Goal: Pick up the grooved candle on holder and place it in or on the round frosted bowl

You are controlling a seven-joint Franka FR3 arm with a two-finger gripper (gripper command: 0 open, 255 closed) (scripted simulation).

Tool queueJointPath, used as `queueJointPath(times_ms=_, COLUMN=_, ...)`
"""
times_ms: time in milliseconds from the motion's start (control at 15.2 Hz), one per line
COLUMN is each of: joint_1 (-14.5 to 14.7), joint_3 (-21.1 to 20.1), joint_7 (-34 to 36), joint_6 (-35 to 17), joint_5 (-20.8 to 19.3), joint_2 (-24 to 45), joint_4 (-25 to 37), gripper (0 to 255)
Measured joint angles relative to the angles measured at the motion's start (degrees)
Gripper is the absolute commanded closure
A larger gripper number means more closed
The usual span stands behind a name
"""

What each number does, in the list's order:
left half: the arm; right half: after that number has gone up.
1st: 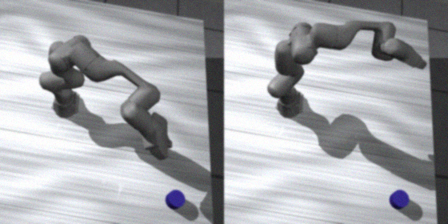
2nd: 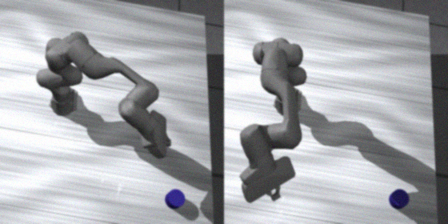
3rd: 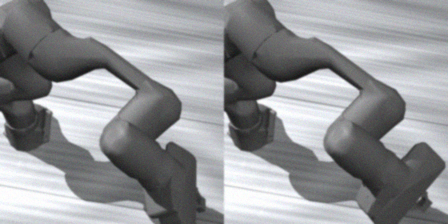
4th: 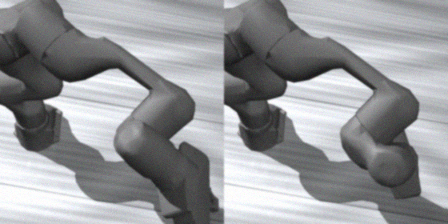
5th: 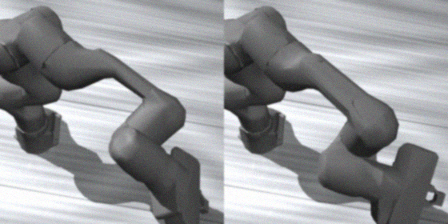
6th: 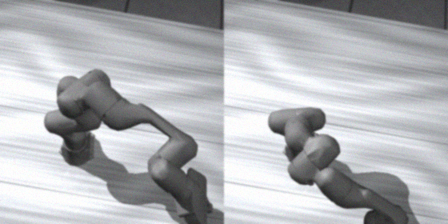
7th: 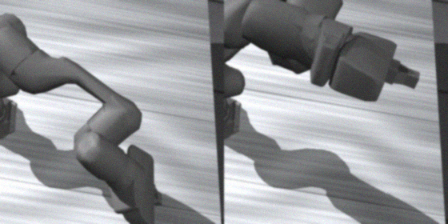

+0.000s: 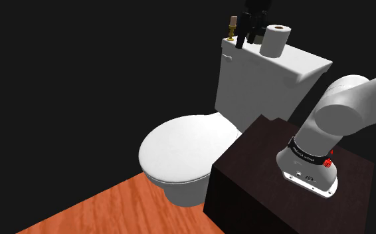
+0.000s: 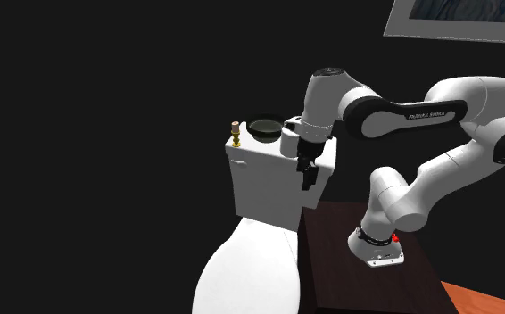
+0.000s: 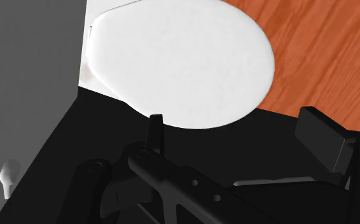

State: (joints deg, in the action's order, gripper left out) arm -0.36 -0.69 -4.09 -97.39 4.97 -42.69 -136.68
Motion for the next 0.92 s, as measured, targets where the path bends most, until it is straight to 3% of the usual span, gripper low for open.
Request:
queueJointPath(times_ms=528, joint_1=-2.5, joint_3=4.5, joint_7=-5.1, joint_6=-5.3, joint_5=-3.6, joint_2=7.2, joint_4=3.1, gripper=0)
queueJointPath(times_ms=924, joint_1=-4.4, joint_3=8.6, joint_7=-9.8, joint_6=-9.5, joint_5=-5.8, joint_2=16.5, joint_4=9.7, gripper=0)
